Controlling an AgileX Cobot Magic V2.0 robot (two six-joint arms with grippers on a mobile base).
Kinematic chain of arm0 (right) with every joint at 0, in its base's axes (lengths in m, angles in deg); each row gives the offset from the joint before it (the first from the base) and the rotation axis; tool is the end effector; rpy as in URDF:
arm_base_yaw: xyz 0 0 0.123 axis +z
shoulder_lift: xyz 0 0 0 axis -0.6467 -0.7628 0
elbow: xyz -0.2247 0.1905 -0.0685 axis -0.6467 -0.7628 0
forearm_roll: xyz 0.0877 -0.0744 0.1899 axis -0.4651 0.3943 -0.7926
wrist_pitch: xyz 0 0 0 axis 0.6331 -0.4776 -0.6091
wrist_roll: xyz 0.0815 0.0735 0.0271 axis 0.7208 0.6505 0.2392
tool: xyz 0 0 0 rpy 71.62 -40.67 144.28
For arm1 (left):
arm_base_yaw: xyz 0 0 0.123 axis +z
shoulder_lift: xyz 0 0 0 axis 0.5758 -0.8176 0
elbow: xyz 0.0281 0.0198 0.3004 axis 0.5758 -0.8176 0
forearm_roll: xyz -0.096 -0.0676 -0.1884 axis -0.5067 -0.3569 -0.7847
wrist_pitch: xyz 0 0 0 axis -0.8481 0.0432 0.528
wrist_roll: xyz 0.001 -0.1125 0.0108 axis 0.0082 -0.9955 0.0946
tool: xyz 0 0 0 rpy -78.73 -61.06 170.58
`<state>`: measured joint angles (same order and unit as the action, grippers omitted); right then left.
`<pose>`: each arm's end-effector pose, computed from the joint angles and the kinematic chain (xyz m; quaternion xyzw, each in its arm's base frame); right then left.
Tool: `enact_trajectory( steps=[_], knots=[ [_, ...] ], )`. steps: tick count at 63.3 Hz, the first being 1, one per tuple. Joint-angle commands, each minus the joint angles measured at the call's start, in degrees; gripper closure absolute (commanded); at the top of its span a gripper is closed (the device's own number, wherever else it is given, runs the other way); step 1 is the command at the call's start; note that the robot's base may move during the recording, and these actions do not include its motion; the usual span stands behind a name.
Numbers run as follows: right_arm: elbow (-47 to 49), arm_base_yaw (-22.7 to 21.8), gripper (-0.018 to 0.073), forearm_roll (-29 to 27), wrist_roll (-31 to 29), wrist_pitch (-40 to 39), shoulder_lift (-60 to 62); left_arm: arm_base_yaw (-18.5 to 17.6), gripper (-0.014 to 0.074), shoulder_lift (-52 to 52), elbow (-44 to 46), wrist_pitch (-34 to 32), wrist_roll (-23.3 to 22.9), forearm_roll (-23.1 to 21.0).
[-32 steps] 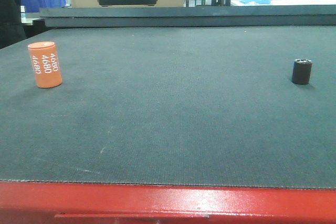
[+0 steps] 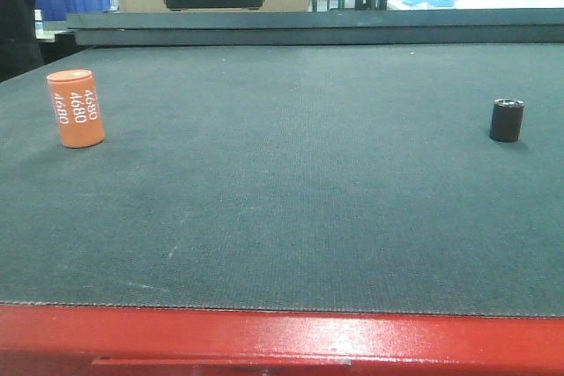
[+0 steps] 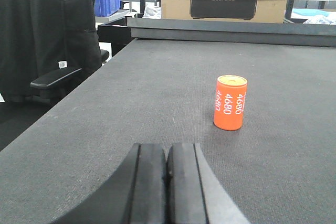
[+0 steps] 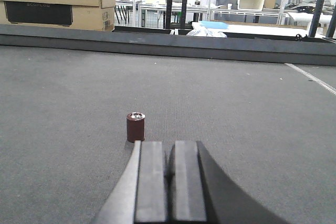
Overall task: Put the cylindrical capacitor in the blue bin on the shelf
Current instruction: 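Move the right gripper toward the small maroon capacitor on the table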
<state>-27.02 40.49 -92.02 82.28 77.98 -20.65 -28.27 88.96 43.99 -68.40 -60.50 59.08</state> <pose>0.0310 0.0006 0.2080 -0.0019 0.6995 0.0041 0.7146 0.0309 0.0039 0.2034 -0.0391 0.7114 0.0465 0.7001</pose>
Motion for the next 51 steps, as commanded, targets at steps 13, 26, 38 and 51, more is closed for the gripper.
enact_trajectory(
  steps=[13, 26, 38, 51],
  knots=[
    [0.02, -0.2, 0.0713, -0.21, 0.04, -2.99, 0.21, 0.05, 0.0707, 0.22, 0.13, -6.92, 0.0, 0.01],
    [1.54, -0.2, 0.0713, -0.21, 0.04, -13.77, 0.21, 0.05, 0.0707, 0.22, 0.13, -17.58, 0.0, -0.65],
    [19.4, -0.2, 0.0711, -0.21, 0.04, -0.71, 0.18, 0.05, 0.0706, -0.41, 15.56, -1.59, 0.0, 0.26],
    [35.03, -0.2, 0.0357, -0.21, 0.04, 7.65, -9.86, 0.05, 0.0469, -9.28, 33.12, 15.05, 0.0, 0.26]
  ],
)
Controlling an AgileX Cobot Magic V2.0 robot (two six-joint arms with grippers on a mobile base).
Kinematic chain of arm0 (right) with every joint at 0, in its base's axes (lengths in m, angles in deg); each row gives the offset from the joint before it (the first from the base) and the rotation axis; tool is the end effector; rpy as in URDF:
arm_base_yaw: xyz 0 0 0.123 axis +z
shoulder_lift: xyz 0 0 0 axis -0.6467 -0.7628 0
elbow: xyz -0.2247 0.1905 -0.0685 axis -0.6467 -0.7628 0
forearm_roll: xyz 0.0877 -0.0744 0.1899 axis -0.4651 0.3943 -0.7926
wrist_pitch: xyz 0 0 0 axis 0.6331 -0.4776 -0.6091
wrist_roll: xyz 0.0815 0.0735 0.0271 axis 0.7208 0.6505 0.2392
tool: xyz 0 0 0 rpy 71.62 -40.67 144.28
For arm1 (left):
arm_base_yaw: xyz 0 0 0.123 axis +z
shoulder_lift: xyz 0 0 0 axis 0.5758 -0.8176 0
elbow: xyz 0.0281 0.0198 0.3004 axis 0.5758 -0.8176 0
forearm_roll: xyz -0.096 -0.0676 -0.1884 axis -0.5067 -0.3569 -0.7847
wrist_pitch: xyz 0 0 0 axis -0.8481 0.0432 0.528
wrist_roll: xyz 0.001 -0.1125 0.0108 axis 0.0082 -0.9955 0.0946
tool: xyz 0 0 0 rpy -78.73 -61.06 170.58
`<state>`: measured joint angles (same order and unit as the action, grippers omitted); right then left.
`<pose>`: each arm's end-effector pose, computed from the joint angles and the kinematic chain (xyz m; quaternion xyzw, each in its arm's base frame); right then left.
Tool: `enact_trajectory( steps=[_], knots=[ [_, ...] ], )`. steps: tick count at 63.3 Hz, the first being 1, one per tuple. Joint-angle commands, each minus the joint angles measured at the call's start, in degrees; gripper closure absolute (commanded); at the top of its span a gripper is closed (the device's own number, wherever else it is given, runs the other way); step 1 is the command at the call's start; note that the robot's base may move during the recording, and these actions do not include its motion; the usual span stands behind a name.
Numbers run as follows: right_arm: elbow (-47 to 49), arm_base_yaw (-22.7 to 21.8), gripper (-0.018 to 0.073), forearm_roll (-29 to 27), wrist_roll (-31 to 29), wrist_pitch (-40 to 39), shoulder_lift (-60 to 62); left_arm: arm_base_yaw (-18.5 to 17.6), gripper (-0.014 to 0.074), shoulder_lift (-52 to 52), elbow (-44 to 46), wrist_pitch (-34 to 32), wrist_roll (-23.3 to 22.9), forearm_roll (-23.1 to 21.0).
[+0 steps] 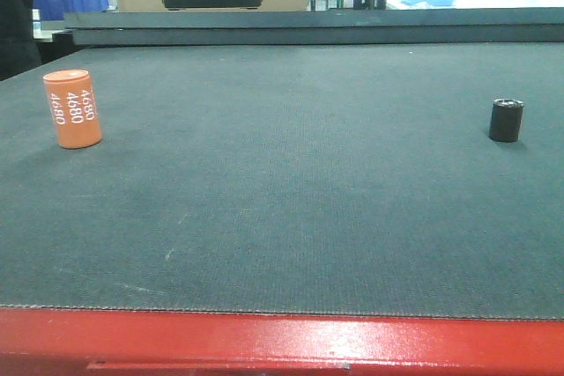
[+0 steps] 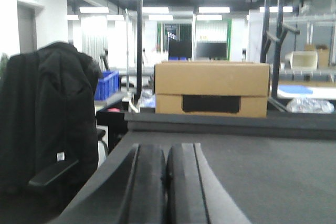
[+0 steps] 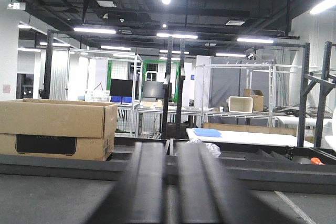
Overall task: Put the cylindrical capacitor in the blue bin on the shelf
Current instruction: 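Move the right gripper toward the small maroon capacitor on the table, then lower the right gripper around the maroon capacitor and close it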
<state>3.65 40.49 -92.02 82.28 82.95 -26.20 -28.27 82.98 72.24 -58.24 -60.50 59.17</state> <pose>-0.0103 0.0013 0.3640 -0.0052 0.5636 0.0058 0.8260 0.0024 0.0007 0.3376 -0.0354 0.6335 0.0524 0.7712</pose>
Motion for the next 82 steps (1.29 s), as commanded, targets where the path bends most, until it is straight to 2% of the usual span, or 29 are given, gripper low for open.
enact_trajectory(
  steps=[1, 5, 11, 18, 27, 35, 47, 53, 61, 72, 82],
  knots=[
    [5.0, -0.2, 0.0325, -0.21, 0.04, 2.85, -5.03, 0.05, 0.0442, -4.01, 5.7, 5.74, 0.0, 0.17],
    [7.43, -0.2, 0.0178, -0.21, 0.04, 3.62, -8.09, 0.05, 0.0302, -7.55, 9.31, 7.61, 0.0, 0.17],
    [10.09, -0.17, 0.0034, -0.21, 0.04, 5.64, -12.63, 0.05, 0.013, -12.07, 12.96, 9.18, 0.0, -0.13],
    [12.1, -0.17, -0.0004, -0.21, 0.04, 6.27, -16.89, -1.69, 0.0001, -16.05, 14.86, 9.4, 0.0, -0.74],
    [12.69, 0.73, 0.0001, -0.28, 0.04, 7.0, -20.94, -5.54, -0.0004, -19.86, 15.01, 8.67, 0.0, -0.4],
    [12.57, 3.31, 0.0001, -0.28, 0.04, 9.65, -26.63, -8.76, -0.0004, -22.58, 15.01, 8.56, 0.0, -0.74],
    [12.31, 5.53, 0.0001, -0.28, 0.04, 6.88, -39.15, -10.24, -0.0004, -24.74, 15.01, 8.56, 0.0, -0.74],
    [10.11, 5.53, 0.0001, -0.28, 0.04, 1.19, -45.35, -10.24, -0.0004, -24.74, 15.01, 8.56, 0.0, -0.74],
    [4.46, 5.53, 0.0001, -0.28, 0.04, -10.77, -53.02, -10.24, -0.0004, -24.74, 15.01, 8.56, 0.0, -0.74],
    [-2.2, 5.53, 0.0001, -0.28, 0.04, -32.91, -65.54, -10.24, -0.0004, -24.95, 15.01, 8.56, 0.0, -0.74],
    [-2.15, 5.53, 0.0001, -0.28, 0.04, -49.11, -77.42, -10.24, -0.0004, -25.12, 15.01, 8.56, 0.0, -0.74]
  ],
)
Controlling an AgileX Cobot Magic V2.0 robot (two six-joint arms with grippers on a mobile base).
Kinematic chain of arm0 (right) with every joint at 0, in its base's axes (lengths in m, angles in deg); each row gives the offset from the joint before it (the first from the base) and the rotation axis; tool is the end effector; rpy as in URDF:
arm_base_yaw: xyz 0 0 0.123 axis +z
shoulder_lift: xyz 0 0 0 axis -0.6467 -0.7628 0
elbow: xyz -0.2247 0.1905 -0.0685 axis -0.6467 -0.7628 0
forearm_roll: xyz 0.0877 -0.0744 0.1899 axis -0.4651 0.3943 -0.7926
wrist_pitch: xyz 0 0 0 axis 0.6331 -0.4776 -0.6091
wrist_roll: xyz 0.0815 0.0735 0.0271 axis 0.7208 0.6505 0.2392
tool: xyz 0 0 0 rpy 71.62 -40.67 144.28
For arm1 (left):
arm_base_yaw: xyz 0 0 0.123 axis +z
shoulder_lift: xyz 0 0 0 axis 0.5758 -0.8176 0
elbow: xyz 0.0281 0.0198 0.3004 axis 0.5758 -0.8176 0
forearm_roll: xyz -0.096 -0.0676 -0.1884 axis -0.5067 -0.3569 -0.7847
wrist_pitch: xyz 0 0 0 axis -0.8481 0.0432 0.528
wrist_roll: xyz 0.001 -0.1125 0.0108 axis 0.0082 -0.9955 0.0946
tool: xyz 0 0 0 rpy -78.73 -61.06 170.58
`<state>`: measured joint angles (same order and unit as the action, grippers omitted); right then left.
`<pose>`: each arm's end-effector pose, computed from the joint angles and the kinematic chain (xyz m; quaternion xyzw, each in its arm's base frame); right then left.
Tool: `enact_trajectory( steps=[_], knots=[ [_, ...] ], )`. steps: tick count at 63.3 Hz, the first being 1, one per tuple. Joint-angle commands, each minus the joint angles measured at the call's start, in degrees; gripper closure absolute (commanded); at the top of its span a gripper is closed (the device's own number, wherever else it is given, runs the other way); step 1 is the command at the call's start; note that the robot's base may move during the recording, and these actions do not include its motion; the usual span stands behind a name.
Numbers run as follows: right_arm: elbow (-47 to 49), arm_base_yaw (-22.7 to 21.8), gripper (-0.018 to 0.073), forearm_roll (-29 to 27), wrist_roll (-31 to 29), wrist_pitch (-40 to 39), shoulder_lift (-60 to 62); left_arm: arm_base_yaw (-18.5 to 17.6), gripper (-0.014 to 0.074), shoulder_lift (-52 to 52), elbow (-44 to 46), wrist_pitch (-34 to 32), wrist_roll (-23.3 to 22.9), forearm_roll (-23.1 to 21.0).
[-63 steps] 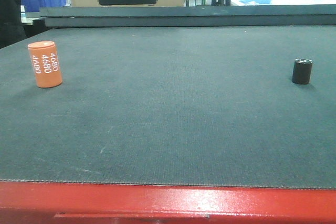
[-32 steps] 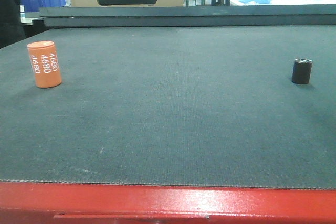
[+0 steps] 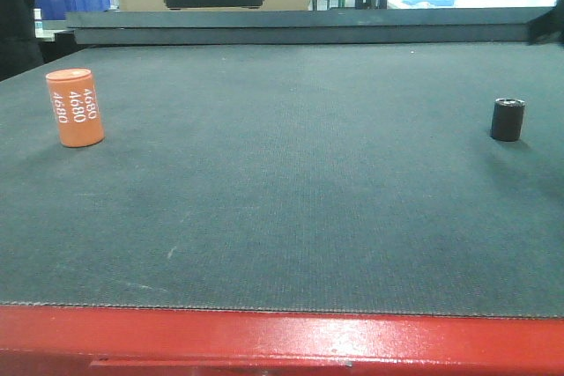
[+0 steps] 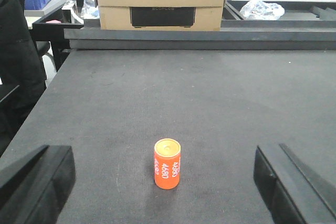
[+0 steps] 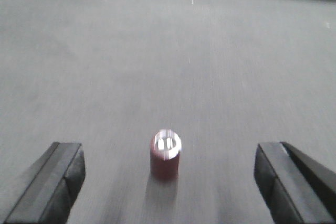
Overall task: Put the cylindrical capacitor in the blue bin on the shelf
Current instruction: 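Lower the right gripper around the maroon capacitor and close it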
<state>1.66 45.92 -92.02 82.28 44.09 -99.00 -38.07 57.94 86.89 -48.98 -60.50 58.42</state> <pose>0.2605 0.0210 0.2577 -0.0295 0.7908 0.0116 0.6112 0.0798 -0.0041 0.3813 0.0193 0.7568 -0.0166 0.6531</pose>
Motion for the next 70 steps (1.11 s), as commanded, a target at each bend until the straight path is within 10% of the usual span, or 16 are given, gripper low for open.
enact_trajectory(
  steps=[1, 18, 59, 70],
  knots=[
    [-0.15, 0.1, 0.0001, -0.28, 0.04, -12.32, -5.97, -0.44, -0.0004, -0.08, 0.35, -0.69, 0.0, 0.0],
    [0.07, 0.1, 0.0001, -1.44, 0.04, -28.9, -20.32, -0.44, -0.0004, -0.08, 0.35, -0.69, 0.0, 0.0],
    [13.27, 0.1, 0.0003, -1.84, 0.04, -30.51, -37.66, -0.44, -0.0004, -0.03, 0.23, 0.1, 0.0, 0.34],
    [13.95, 0.1, 0.0189, -1.84, 0.04, -30.51, -39.08, -0.44, -0.0004, -0.03, 0.23, 0.1, 0.0, 0.34]
  ],
)
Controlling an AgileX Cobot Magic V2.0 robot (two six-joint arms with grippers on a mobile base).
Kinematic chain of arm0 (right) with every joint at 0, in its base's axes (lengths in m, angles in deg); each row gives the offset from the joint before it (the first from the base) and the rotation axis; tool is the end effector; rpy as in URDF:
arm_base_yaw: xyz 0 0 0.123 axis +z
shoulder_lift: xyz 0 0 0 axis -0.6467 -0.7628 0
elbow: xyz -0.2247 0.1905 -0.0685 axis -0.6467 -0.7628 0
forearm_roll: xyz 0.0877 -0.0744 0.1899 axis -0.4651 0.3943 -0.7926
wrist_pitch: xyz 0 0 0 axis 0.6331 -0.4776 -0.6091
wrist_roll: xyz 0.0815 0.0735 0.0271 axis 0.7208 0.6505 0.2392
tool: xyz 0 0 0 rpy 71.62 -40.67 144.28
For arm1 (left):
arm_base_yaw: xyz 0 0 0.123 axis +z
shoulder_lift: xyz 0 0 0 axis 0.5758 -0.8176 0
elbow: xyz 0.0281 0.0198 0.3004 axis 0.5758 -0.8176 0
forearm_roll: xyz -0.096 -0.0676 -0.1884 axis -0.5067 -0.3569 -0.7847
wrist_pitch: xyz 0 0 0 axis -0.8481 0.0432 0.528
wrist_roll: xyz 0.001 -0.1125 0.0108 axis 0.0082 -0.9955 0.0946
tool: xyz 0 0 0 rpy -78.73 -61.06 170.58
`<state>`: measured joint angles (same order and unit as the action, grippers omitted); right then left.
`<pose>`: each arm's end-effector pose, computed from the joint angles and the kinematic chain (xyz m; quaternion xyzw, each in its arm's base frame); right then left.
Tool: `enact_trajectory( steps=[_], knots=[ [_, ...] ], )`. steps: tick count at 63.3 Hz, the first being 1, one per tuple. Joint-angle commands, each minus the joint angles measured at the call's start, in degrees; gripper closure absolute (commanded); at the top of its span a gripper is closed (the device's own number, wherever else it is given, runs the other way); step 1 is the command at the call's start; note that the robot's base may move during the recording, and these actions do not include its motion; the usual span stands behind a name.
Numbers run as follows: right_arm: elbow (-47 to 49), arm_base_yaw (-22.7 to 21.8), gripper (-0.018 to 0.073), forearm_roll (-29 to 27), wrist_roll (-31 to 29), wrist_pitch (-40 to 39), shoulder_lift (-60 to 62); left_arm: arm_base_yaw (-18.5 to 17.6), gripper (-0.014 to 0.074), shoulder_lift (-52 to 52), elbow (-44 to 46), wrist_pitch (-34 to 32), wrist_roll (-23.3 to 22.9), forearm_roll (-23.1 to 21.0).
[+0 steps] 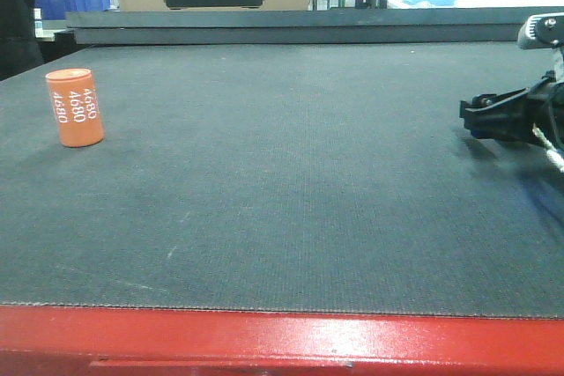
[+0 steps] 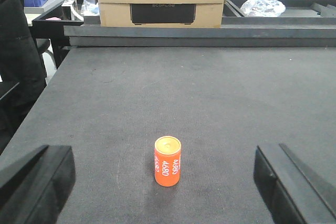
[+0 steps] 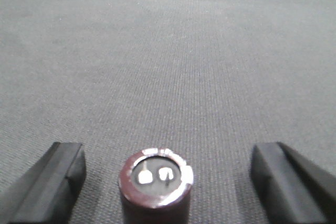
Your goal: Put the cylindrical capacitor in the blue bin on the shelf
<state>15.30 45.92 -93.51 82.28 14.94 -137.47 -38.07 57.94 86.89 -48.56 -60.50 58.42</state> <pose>0.3802 0.0270 0.1538 -0.0172 0.7678 -0.0111 0.6404 0.0797 -0.0041 0.3805 0.0193 0.7592 -0.0165 0.6503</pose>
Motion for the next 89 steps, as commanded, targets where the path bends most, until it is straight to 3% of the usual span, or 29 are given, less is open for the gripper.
enact_trajectory(
  steps=[1, 18, 27, 34, 45, 54, 75, 89],
  knots=[
    [0.31, 0.1, 0.0217, -0.34, 0.04, -1.37, -0.61, -0.44, -0.0004, -0.03, 0.23, -0.31, 0.0, 0.34],
    [0.31, 0.1, 0.0728, -0.34, 0.04, -0.8, -0.61, -0.44, -0.0004, -0.03, 0.23, -0.2, 0.0, 0.34],
    [0.31, 0.1, 0.072, -0.34, 0.04, -0.95, 0.69, -0.44, -0.0004, -1.34, 0.65, -1.37, 0.0, 0.87],
    [0.31, 0.1, 0.072, -0.34, 0.04, 1.6, 4.61, -0.44, -0.0004, -5.16, 2.66, -0.68, 3.11, 0.87],
    [0.31, 0.1, 0.072, -0.34, 0.04, 12.08, 15.76, -0.44, -0.0004, -13.68, 5.86, -1.44, 3.07, -0.74],
    [0.31, 0.1, 0.072, -0.34, 0.04, 21.95, 25.87, -0.78, -0.0004, -21.49, 5.77, -6.3, 3.07, -3.65],
    [0.31, 0.1, 0.0721, 0.09, 0.04, 34.63, 39.07, -8.13, -0.0004, -40.54, -2.89, -40.75, 3.07, -3.36],
    [0.31, 0.1, 0.0721, 0.09, 0.04, 36.93, 39.48, -8.73, -0.0004, -53.34, -8.23, -58.94, 2.96, -7.72]
  ],
)
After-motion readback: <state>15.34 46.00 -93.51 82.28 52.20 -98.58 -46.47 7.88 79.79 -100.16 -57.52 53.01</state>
